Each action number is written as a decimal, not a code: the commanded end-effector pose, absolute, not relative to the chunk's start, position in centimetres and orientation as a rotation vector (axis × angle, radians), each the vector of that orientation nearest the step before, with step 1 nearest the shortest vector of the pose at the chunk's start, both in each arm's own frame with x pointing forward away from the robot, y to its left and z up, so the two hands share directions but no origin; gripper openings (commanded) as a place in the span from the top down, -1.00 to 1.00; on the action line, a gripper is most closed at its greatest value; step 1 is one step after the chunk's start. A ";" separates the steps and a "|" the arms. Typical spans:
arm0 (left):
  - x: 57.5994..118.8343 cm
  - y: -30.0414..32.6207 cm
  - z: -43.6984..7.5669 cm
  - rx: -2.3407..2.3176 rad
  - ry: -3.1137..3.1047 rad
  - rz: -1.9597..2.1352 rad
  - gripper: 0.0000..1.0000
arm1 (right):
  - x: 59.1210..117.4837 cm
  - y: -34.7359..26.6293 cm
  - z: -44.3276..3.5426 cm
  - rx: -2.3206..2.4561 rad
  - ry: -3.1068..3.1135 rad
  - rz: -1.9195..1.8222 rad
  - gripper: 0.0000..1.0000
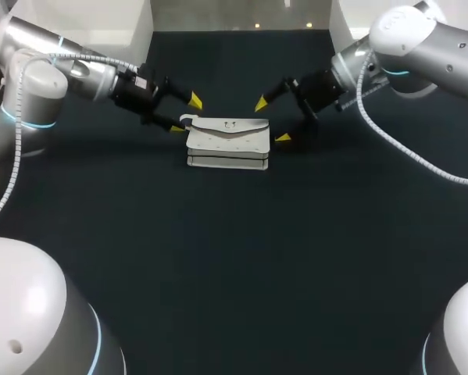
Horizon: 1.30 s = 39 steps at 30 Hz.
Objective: Pick up the bag, open it, inspect its contents, close it, and place it on the opposite side
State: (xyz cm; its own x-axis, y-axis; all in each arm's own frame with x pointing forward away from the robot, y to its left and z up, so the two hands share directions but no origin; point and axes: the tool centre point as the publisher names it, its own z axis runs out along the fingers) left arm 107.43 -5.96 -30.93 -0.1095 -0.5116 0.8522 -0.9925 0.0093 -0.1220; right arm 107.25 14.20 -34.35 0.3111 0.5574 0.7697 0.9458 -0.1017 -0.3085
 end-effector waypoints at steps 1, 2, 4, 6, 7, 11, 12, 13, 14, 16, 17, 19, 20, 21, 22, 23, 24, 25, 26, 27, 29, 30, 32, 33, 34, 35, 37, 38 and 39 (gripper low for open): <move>107.7 -6.1 -31.9 1.535 -1.656 1.032 -1.00 | 107.8 14.6 -34.6 -1.754 -1.356 -0.592 -1.00; 107.7 -6.2 -31.9 1.532 -1.650 1.035 -1.00 | 107.9 14.7 -34.7 -1.752 -1.356 -0.590 -1.00; 107.7 -6.2 -32.0 1.526 -1.643 1.039 -1.00 | 107.9 14.9 -34.9 -1.749 -1.356 -0.588 -1.00; 107.7 -6.4 -32.1 1.522 -1.638 1.040 -1.00 | 108.0 14.9 -35.0 -1.744 -1.352 -0.589 -1.00; 107.7 -6.4 -32.2 1.517 -1.637 1.040 -1.00 | 108.1 15.0 -35.0 -1.742 -1.351 -0.592 -1.00; 107.7 -6.7 -32.5 1.511 -1.631 1.038 -1.00 | 108.5 15.1 -35.0 -1.731 -1.339 -0.617 -1.00; 107.8 -6.8 -32.6 1.511 -1.628 1.038 -1.00 | 108.6 15.2 -34.9 -1.726 -1.335 -0.624 -1.00; 107.8 -6.8 -32.7 1.512 -1.623 1.039 -1.00 | 108.7 15.3 -34.9 -1.722 -1.334 -0.630 -1.00; 107.9 -6.8 -32.7 1.511 -1.616 1.041 -1.00 | 108.8 15.4 -34.9 -1.718 -1.335 -0.634 -1.00; 107.9 -6.8 -32.8 1.508 -1.607 1.045 -1.00 | 108.8 15.6 -34.9 -1.706 -1.337 -0.647 -1.00; 108.0 -6.9 -32.9 1.507 -1.604 1.045 -1.00 | 108.8 15.7 -34.9 -1.702 -1.339 -0.651 -1.00; 108.2 -6.9 -33.1 1.509 -1.593 1.047 -1.00 | 108.9 15.9 -35.0 -1.689 -1.344 -0.662 -1.00; 108.2 -7.0 -33.2 1.509 -1.584 1.046 -1.00 | 108.8 16.0 -35.1 -1.686 -1.345 -0.666 -1.00; 108.3 -7.0 -33.2 1.509 -1.581 1.045 -1.00 | 108.9 16.0 -35.1 -1.680 -1.345 -0.674 -1.00; 108.4 -7.0 -33.3 1.509 -1.575 1.045 -1.00 | 108.8 16.1 -35.2 -1.676 -1.348 -0.677 -1.00; 108.4 -7.1 -33.4 1.507 -1.570 1.044 -1.00 | 108.8 16.2 -35.3 -1.674 -1.350 -0.681 -1.00; 108.4 -7.1 -33.5 1.507 -1.568 1.044 -1.00 | 108.8 16.2 -35.4 -1.669 -1.352 -0.686 -1.00; 108.5 -7.2 -33.6 1.505 -1.559 1.043 -1.00 | 108.8 16.3 -35.5 -1.663 -1.354 -0.693 -1.00; 108.5 -7.3 -33.7 1.504 -1.556 1.043 -0.98 | 108.8 16.4 -35.7 -1.659 -1.355 -0.699 -1.00; 108.6 -7.3 -33.8 1.505 -1.554 1.042 -0.97 | 108.8 16.4 -35.8 -1.657 -1.354 -0.703 -1.00; 108.6 -7.5 -34.0 1.503 -1.546 1.040 -0.86 | 108.8 16.5 -35.9 -1.651 -1.350 -0.727 -1.00; 108.7 -7.5 -34.1 1.504 -1.543 1.041 -0.81 | 108.8 16.6 -36.0 -1.650 -1.345 -0.739 -1.00; 108.8 -7.5 -34.3 1.506 -1.533 1.044 -0.74 | 108.8 16.6 -36.0 -1.645 -1.341 -0.765 -1.00; 108.9 -7.5 -34.3 1.508 -1.530 1.045 -0.62 | 108.8 16.7 -36.0 -1.643 -1.338 -0.784 -1.00; 108.9 -7.5 -34.4 1.510 -1.528 1.045 -0.51 | 108.8 16.7 -35.9 -1.641 -1.338 -0.797 -1.00; 108.9 -7.5 -34.5 1.511 -1.526 1.044 -0.42 | 108.7 16.7 -35.9 -1.638 -1.336 -0.808 -1.00; 109.0 -7.5 -34.7 1.515 -1.524 1.040 -0.23 | 108.7 16.6 -35.9 -1.636 -1.333 -0.816 -1.00; 109.0 -7.5 -34.8 1.517 -1.523 1.039 -0.19 | 108.6 16.5 -35.9 -1.637 -1.332 -0.817 -1.00; 109.0 -7.5 -34.9 1.520 -1.522 1.038 -0.16 | 108.6 16.5 -36.0 -1.638 -1.331 -0.818 -0.95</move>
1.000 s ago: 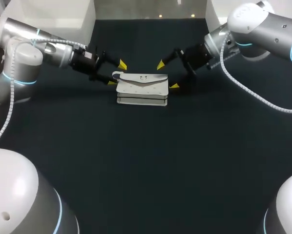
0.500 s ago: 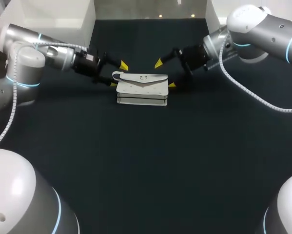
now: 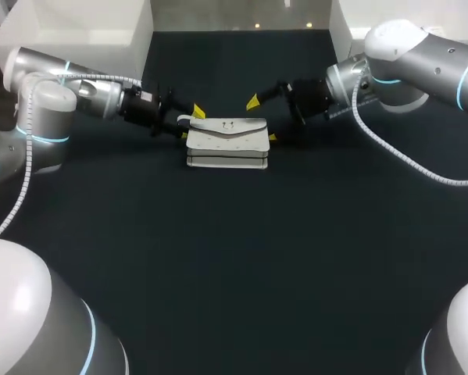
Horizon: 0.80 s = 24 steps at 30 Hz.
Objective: Pick up the bag, open it, inspect its contents, close it, and place it on the opposite side
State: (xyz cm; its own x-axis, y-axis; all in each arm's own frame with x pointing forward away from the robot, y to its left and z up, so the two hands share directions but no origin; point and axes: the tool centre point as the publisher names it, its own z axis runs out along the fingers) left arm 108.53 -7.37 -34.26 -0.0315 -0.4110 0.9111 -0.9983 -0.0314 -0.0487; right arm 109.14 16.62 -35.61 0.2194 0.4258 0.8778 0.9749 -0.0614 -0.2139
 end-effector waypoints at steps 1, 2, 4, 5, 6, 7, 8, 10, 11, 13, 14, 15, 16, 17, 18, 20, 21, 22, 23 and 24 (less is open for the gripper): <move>109.0 -7.4 -35.0 1.522 -1.518 1.037 -0.10 | 108.5 16.4 -36.2 -1.644 -1.326 -0.817 -0.82; 109.1 -7.4 -35.1 1.524 -1.517 1.037 -0.04 | 108.5 16.4 -36.3 -1.645 -1.324 -0.817 -0.56; 109.1 -7.4 -35.4 1.528 -1.514 1.034 0.00 | 108.4 16.3 -36.4 -1.647 -1.318 -0.817 0.00; 109.1 -7.4 -35.4 1.530 -1.513 1.033 0.03 | 108.3 16.3 -36.5 -1.648 -1.316 -0.817 0.10; 109.1 -7.4 -35.5 1.533 -1.513 1.032 0.06 | 108.3 16.3 -36.5 -1.649 -1.314 -0.816 0.22; 109.0 -7.4 -35.6 1.536 -1.513 1.032 0.08 | 108.3 16.3 -36.6 -1.649 -1.314 -0.815 0.33; 109.0 -7.4 -35.7 1.538 -1.513 1.032 0.15 | 108.2 16.4 -36.7 -1.650 -1.313 -0.814 0.47; 109.0 -7.4 -35.9 1.543 -1.514 1.032 0.22 | 108.0 16.4 -36.8 -1.650 -1.311 -0.815 1.00; 109.0 -7.4 -36.1 1.545 -1.514 1.032 0.23 | 107.9 16.5 -36.9 -1.650 -1.311 -0.815 1.00; 109.0 -7.3 -36.4 1.551 -1.514 1.031 0.33 | 107.8 16.6 -37.1 -1.647 -1.307 -0.820 1.00; 109.1 -7.3 -36.5 1.556 -1.513 1.028 0.53 | 107.7 16.6 -37.2 -1.646 -1.305 -0.821 1.00; 109.1 -7.3 -36.6 1.560 -1.512 1.027 0.70 | 107.6 16.6 -37.3 -1.647 -1.301 -0.821 1.00; 109.1 -7.2 -36.7 1.561 -1.510 1.027 0.86 | 107.5 16.7 -37.4 -1.648 -1.300 -0.821 1.00; 109.1 -7.2 -36.8 1.562 -1.509 1.027 1.00 | 107.4 16.7 -37.6 -1.647 -1.298 -0.821 1.00; 109.1 -7.2 -36.8 1.564 -1.509 1.027 1.00 | 107.3 16.8 -37.7 -1.648 -1.291 -0.821 1.00; 109.1 -7.2 -36.8 1.565 -1.510 1.028 1.00 | 107.1 16.8 -38.0 -1.650 -1.282 -0.820 1.00; 109.1 -7.2 -36.8 1.564 -1.511 1.028 1.00 | 107.1 16.7 -38.1 -1.651 -1.277 -0.820 1.00; 109.1 -7.3 -36.8 1.559 -1.520 1.030 1.00 | 107.0 16.7 -38.2 -1.649 -1.268 -0.826 1.00; 109.1 -7.3 -36.7 1.556 -1.525 1.031 1.00 | 106.9 16.7 -38.1 -1.646 -1.266 -0.832 1.00; 109.0 -7.4 -36.6 1.546 -1.533 1.034 0.70 | 106.9 16.7 -38.0 -1.647 -1.264 -0.837 0.88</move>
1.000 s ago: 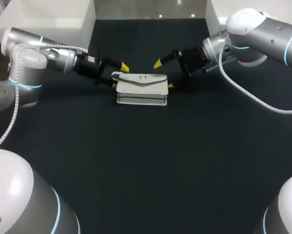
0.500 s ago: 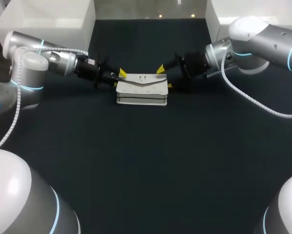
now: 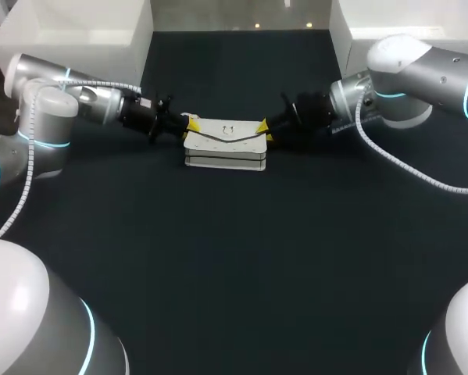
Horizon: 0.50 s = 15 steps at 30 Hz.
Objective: Pick up the bag, open it, inspect its contents, close it, and place it on the opposite side
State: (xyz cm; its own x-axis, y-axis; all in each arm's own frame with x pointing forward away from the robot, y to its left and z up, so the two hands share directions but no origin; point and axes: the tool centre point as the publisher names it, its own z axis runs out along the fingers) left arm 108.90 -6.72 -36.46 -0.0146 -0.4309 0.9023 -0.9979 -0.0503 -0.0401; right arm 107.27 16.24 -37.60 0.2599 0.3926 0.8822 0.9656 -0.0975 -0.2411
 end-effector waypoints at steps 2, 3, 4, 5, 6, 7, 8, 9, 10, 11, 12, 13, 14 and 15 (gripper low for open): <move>108.9 -7.5 -36.4 1.539 -1.545 1.039 0.10 | 106.7 16.6 -37.9 -1.645 -1.262 -0.861 -0.15; 108.9 -7.5 -36.4 1.537 -1.547 1.040 0.01 | 106.7 16.6 -37.8 -1.645 -1.261 -0.865 -0.87; 109.0 -7.6 -36.4 1.535 -1.548 1.041 -0.14 | 106.7 16.6 -37.8 -1.647 -1.260 -0.870 -1.00; 109.0 -7.6 -36.5 1.534 -1.549 1.042 -0.19 | 106.7 16.6 -37.8 -1.648 -1.258 -0.874 -1.00; 109.1 -7.6 -36.7 1.533 -1.547 1.042 -0.21 | 106.7 16.6 -37.8 -1.646 -1.253 -0.878 -1.00; 109.2 -7.6 -36.9 1.533 -1.544 1.041 -0.22 | 106.7 16.6 -37.9 -1.646 -1.251 -0.879 -1.00; 109.2 -7.6 -37.0 1.534 -1.541 1.040 -0.18 | 106.8 16.6 -38.0 -1.647 -1.245 -0.878 -1.00; 109.2 -7.6 -37.2 1.535 -1.538 1.038 -0.15 | 106.8 16.6 -38.1 -1.646 -1.243 -0.878 -1.00; 109.2 -7.6 -37.3 1.537 -1.535 1.037 -0.13 | 106.7 16.6 -38.1 -1.647 -1.241 -0.878 -1.00; 109.3 -7.6 -37.4 1.539 -1.532 1.036 -0.06 | 106.7 16.6 -38.1 -1.648 -1.239 -0.877 -1.00; 109.3 -7.5 -37.4 1.540 -1.530 1.037 0.01 | 106.7 16.6 -38.2 -1.649 -1.237 -0.878 -0.77; 109.3 -7.5 -37.3 1.541 -1.527 1.039 0.08 | 106.7 16.6 -38.1 -1.650 -1.235 -0.880 -0.31; 109.3 -7.4 -37.2 1.541 -1.527 1.042 0.14 | 106.7 16.5 -38.0 -1.652 -1.232 -0.884 0.08; 109.2 -7.4 -37.0 1.538 -1.529 1.050 0.35 | 106.7 16.5 -37.8 -1.654 -1.232 -0.888 0.80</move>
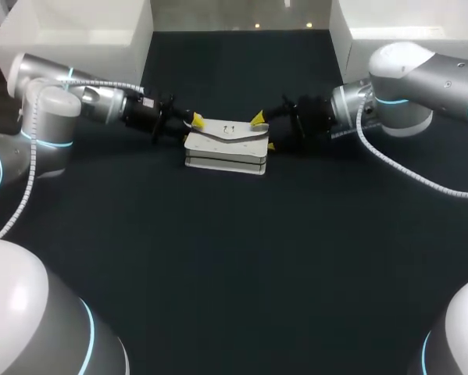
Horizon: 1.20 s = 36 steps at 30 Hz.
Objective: Pick up the bag, open it, inspect its contents, close it, and place it on the opposite side
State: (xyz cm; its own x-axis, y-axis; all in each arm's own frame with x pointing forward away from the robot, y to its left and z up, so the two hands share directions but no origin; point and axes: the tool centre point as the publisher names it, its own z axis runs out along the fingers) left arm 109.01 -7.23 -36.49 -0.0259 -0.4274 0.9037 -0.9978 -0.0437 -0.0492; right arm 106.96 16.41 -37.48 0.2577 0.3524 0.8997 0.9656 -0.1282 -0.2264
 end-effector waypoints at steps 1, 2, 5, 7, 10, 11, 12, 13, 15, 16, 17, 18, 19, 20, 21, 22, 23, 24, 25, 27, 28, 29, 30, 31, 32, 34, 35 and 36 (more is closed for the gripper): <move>109.2 -7.3 -36.8 1.536 -1.532 1.055 0.51 | 106.7 16.5 -37.6 -1.653 -1.235 -0.896 1.00; 109.2 -7.3 -36.6 1.532 -1.536 1.060 0.62 | 106.7 16.4 -37.4 -1.653 -1.238 -0.902 1.00; 109.0 -7.4 -35.9 1.518 -1.551 1.075 1.00 | 106.7 16.5 -36.8 -1.653 -1.249 -0.917 1.00; 108.8 -7.5 -35.6 1.508 -1.567 1.080 1.00 | 106.7 16.6 -36.5 -1.650 -1.259 -0.924 1.00; 108.7 -7.5 -35.3 1.500 -1.582 1.082 1.00 | 106.6 16.6 -36.4 -1.652 -1.264 -0.926 1.00; 108.7 -7.6 -35.2 1.499 -1.584 1.083 0.91 | 106.6 16.6 -36.4 -1.655 -1.264 -0.929 1.00; 108.7 -7.6 -35.2 1.497 -1.586 1.084 0.80 | 106.6 16.6 -36.3 -1.656 -1.260 -0.932 1.00; 108.7 -7.6 -35.2 1.496 -1.587 1.083 0.62 | 106.6 16.5 -36.3 -1.656 -1.258 -0.934 1.00; 108.7 -7.6 -35.5 1.495 -1.587 1.079 0.22 | 106.5 16.5 -36.3 -1.657 -1.253 -0.935 1.00; 108.8 -7.7 -35.6 1.495 -1.585 1.074 0.14 | 106.5 16.5 -36.4 -1.658 -1.250 -0.934 0.87; 108.8 -7.7 -35.8 1.496 -1.582 1.070 0.07 | 106.5 16.5 -36.4 -1.659 -1.248 -0.933 0.28; 108.8 -7.7 -36.0 1.496 -1.580 1.068 0.04 | 106.5 16.5 -36.4 -1.659 -1.246 -0.932 0.04; 108.9 -7.8 -36.1 1.497 -1.576 1.064 0.03 | 106.5 16.5 -36.5 -1.659 -1.244 -0.932 -0.40; 108.9 -7.8 -36.2 1.496 -1.572 1.063 0.03 | 106.6 16.6 -36.5 -1.658 -1.243 -0.931 -0.74; 108.9 -7.8 -36.4 1.496 -1.569 1.060 0.05 | 106.6 16.7 -36.6 -1.659 -1.241 -0.929 -0.82; 109.0 -7.9 -36.6 1.498 -1.564 1.056 0.07 | 106.6 16.7 -36.7 -1.659 -1.238 -0.927 -0.86; 109.1 -7.9 -36.8 1.500 -1.559 1.053 0.11 | 106.7 16.7 -36.8 -1.660 -1.236 -0.926 -0.90; 109.1 -7.9 -37.0 1.501 -1.554 1.050 0.20 | 106.7 16.8 -36.9 -1.661 -1.232 -0.924 -0.84; 109.2 -8.0 -37.1 1.504 -1.552 1.048 0.28 | 106.8 16.8 -36.9 -1.661 -1.228 -0.923 -0.71; 109.3 -7.9 -37.3 1.507 -1.545 1.046 0.40 | 106.8 17.0 -37.1 -1.661 -1.226 -0.920 -0.33; 109.3 -7.9 -37.4 1.509 -1.543 1.045 0.47 | 106.8 17.0 -37.2 -1.663 -1.224 -0.917 -0.03; 109.3 -7.9 -37.4 1.511 -1.543 1.043 0.61 | 106.8 17.1 -37.3 -1.663 -1.223 -0.912 0.07; 109.3 -7.9 -37.5 1.513 -1.542 1.041 0.80 | 106.8 17.1 -37.4 -1.666 -1.225 -0.907 0.51; 109.3 -7.9 -37.5 1.515 -1.542 1.041 1.00 | 106.7 17.2 -37.5 -1.666 -1.226 -0.905 1.00; 109.3 -7.9 -37.5 1.515 -1.542 1.040 1.00 | 106.7 17.2 -37.5 -1.666 -1.227 -0.904 1.00; 109.3 -7.8 -37.5 1.517 -1.543 1.040 1.00 | 106.7 17.1 -37.6 -1.666 -1.228 -0.900 1.00; 109.2 -7.8 -37.3 1.515 -1.548 1.042 1.00 | 106.6 17.1 -37.6 -1.666 -1.227 -0.900 1.00; 109.1 -7.8 -37.2 1.513 -1.551 1.044 1.00 | 106.6 17.0 -37.5 -1.666 -1.227 -0.901 1.00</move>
